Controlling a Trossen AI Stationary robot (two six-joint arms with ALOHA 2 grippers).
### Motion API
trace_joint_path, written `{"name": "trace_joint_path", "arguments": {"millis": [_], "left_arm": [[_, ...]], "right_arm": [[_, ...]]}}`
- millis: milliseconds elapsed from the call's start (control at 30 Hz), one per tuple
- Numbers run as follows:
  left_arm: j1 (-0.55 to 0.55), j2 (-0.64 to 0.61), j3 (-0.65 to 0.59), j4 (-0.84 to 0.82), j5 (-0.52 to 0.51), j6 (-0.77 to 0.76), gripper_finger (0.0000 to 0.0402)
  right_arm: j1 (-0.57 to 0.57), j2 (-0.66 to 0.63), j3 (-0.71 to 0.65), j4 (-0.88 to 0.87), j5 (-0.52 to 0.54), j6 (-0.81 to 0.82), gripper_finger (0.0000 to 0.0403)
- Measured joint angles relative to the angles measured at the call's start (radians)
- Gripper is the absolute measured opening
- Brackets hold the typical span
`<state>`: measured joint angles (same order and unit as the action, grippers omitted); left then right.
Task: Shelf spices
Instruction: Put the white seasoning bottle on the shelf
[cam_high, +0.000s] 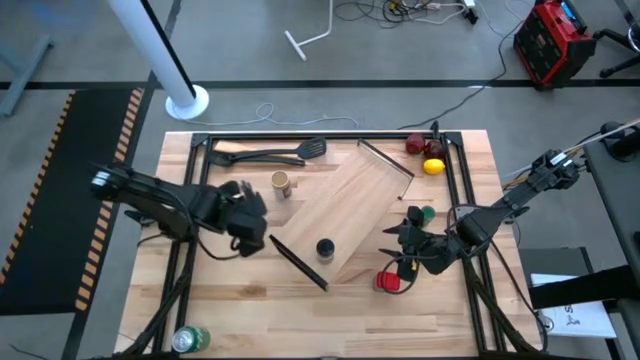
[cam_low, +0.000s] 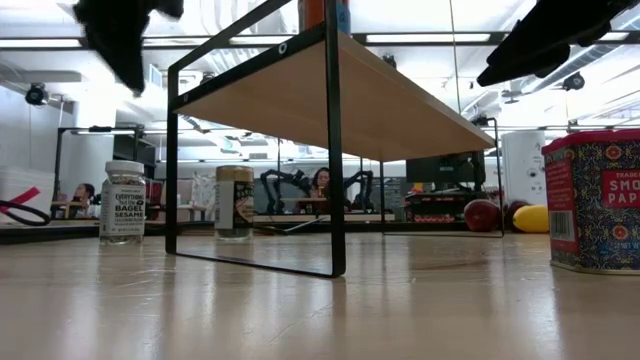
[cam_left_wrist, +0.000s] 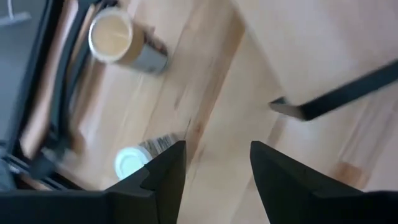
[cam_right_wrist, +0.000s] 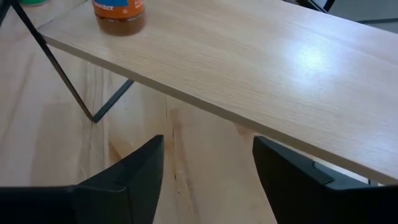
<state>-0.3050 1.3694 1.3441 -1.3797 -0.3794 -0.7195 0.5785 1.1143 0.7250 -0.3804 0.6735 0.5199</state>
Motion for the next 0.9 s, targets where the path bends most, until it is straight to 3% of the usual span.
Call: {"name": "trace_joint_path", "arguments": {"millis": [200, 367, 900], "left_arm": [[0.043, -0.151, -0.223, 0.055, 0.003, -0.218, 0.0185], [0.074, -0.223, -0.292, 0.053, 0.003, -0.308, 0.0221], [0.231, -0.184, -0.354, 0.055, -0.005, -0.252, 0.0356]], "right_arm": [[0.000, 0.000, 0.000, 0.027, 0.001, -0.013, 0.0217], [0.000, 0.000, 0.000, 0.027, 0.007, -0.017, 0.0222], [0.000, 0.000, 0.000, 0.034, 0.007, -0.022, 0.0218]]}}
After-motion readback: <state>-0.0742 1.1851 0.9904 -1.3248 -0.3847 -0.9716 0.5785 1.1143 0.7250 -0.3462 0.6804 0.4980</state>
